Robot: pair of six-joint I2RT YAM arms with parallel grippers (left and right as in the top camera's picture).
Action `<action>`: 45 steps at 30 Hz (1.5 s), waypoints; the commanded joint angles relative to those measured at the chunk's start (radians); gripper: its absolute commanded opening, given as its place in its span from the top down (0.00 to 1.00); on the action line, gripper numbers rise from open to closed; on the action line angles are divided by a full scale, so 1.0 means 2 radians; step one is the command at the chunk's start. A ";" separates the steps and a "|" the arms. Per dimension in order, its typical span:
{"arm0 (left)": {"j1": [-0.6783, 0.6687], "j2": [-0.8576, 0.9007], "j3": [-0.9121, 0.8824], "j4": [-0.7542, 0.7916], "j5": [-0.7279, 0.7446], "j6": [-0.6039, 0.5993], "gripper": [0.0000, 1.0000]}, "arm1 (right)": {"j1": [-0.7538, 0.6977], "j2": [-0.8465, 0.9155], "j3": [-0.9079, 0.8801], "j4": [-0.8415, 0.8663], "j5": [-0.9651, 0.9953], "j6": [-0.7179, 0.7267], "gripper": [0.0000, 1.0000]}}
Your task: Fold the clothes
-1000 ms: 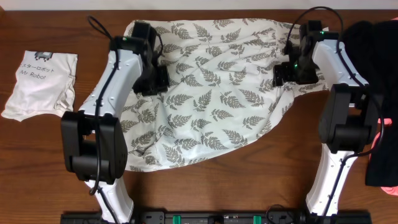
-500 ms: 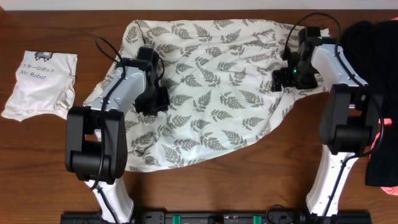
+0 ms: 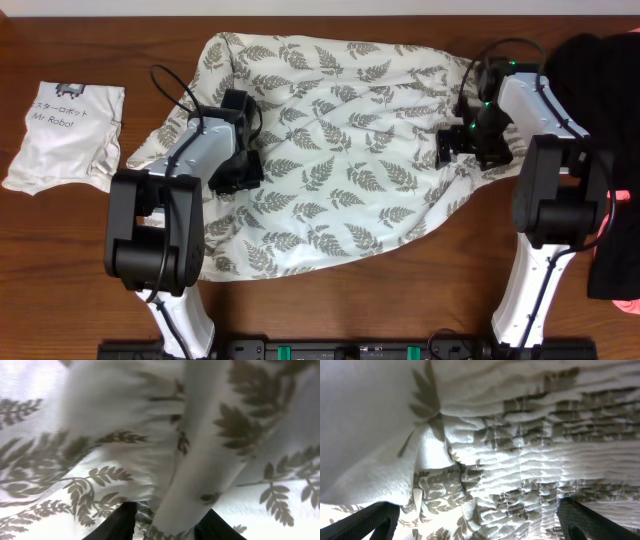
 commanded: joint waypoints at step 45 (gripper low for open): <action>0.030 -0.136 0.044 0.007 -0.018 0.003 0.46 | 0.015 -0.169 -0.002 0.029 0.011 0.027 0.01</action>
